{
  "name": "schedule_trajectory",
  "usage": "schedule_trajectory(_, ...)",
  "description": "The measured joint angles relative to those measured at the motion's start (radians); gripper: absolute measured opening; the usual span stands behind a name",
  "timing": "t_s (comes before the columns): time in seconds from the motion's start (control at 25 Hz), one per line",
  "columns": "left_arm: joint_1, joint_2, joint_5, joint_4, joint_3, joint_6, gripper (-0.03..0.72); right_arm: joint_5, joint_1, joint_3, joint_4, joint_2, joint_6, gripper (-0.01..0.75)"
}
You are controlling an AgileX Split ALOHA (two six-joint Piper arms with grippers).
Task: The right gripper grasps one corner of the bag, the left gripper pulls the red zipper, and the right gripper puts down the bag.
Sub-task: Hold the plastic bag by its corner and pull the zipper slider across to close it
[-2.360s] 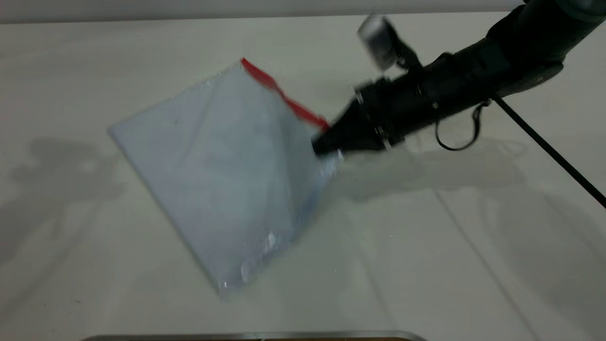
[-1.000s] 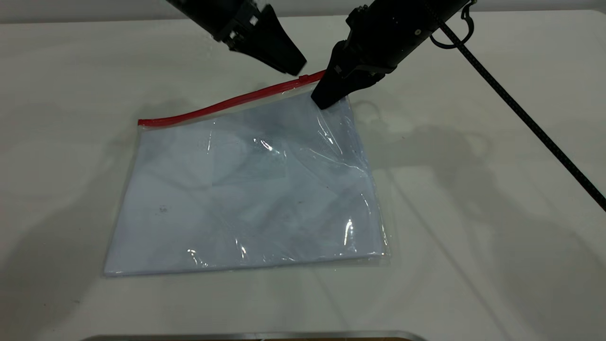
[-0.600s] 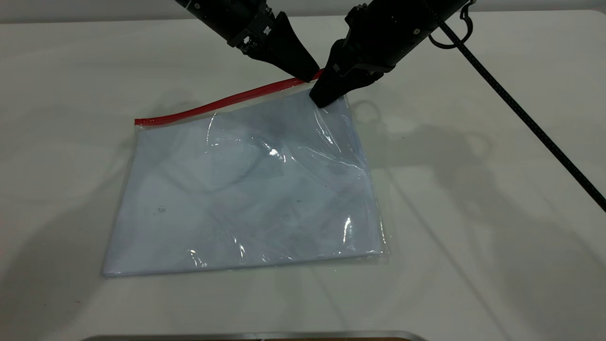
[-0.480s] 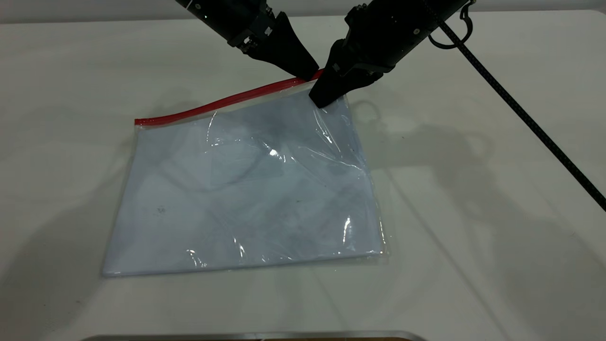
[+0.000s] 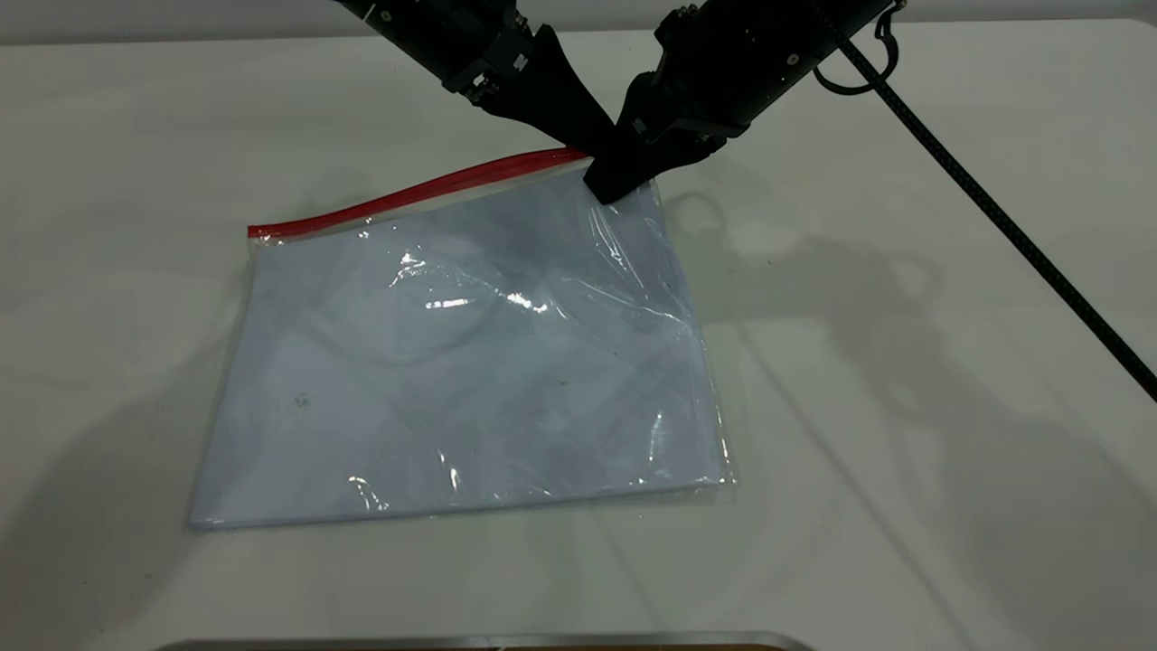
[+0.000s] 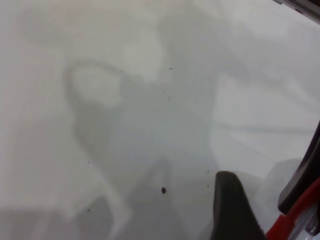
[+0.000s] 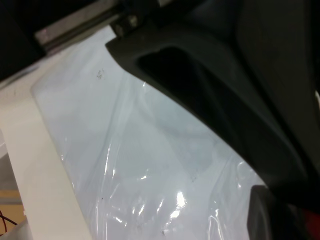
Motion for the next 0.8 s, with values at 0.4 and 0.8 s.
schedule_trajectory(0.4, 0.0, 0.0, 0.019, 0.01, 0.0, 0.0, 0.396, 0.001, 0.0, 0.0, 0.0, 0.0, -0.001, 0.033)
schedule_trajectory(0.8, 0.003, 0.0, 0.05, 0.042, 0.0, 0.0, 0.314, 0.007, -0.001, 0.0, 0.001, 0.0, -0.002, 0.033)
